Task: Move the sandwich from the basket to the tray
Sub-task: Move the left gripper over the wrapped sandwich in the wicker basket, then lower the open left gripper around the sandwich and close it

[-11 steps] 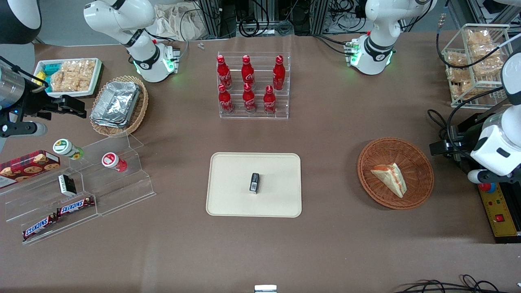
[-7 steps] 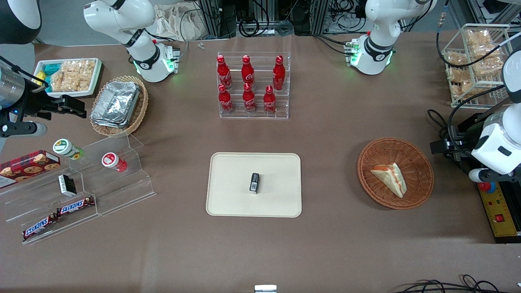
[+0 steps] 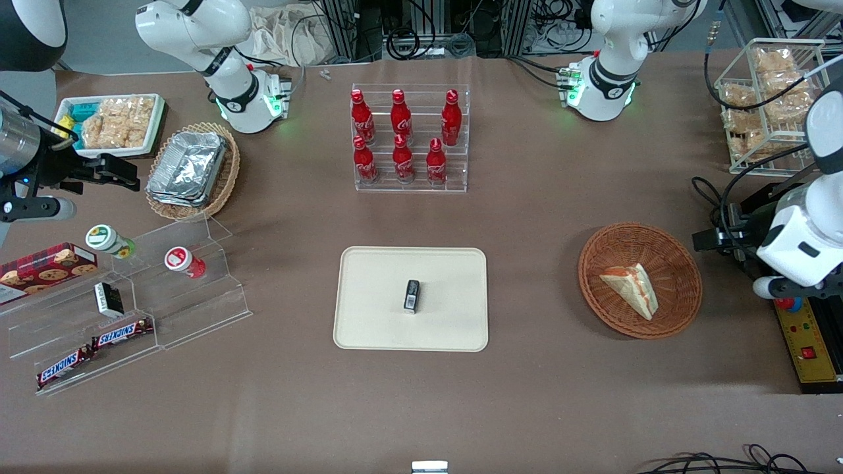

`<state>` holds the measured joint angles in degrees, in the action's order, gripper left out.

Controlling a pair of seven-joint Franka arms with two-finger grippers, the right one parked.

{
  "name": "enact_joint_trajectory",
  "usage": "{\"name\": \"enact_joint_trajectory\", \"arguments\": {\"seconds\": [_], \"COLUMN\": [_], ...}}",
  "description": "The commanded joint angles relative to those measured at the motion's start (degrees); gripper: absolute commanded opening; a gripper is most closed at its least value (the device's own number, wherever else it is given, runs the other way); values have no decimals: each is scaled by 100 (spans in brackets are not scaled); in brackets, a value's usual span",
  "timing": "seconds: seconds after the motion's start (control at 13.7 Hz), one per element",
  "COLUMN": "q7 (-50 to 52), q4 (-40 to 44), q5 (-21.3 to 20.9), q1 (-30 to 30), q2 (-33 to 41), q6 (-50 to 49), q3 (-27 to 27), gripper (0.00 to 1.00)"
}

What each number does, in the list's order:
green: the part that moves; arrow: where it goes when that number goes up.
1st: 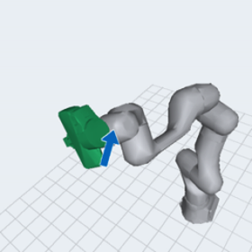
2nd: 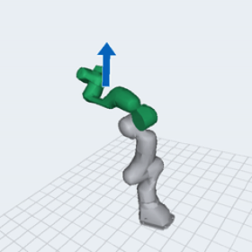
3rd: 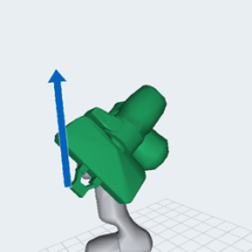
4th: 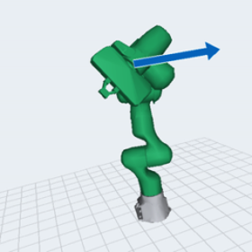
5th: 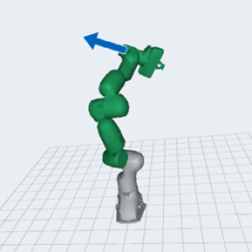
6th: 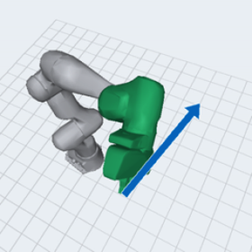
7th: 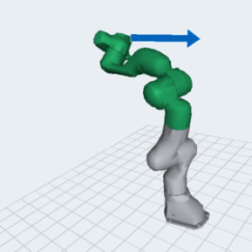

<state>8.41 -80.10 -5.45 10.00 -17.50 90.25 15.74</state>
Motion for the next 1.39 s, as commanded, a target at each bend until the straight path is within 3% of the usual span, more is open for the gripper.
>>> {"name": "enact_joint_trajectory", "arguments": {"seconds": [0.0,0.22,0.51,0.95,1.31], "q7": [177,398,889,2786,3236], "q4": [-1205,-2314,-3133,-3564,-3864], "q5": [-9,-9,-9,53,44], "q1": [107,99,107,213,222], "q2": [448,678,617,134,-77], "q6": [903,1897,3039,4235,4694], "q3": [17,26,17,8,-18], "gripper": [99,99,99,99,99]}}
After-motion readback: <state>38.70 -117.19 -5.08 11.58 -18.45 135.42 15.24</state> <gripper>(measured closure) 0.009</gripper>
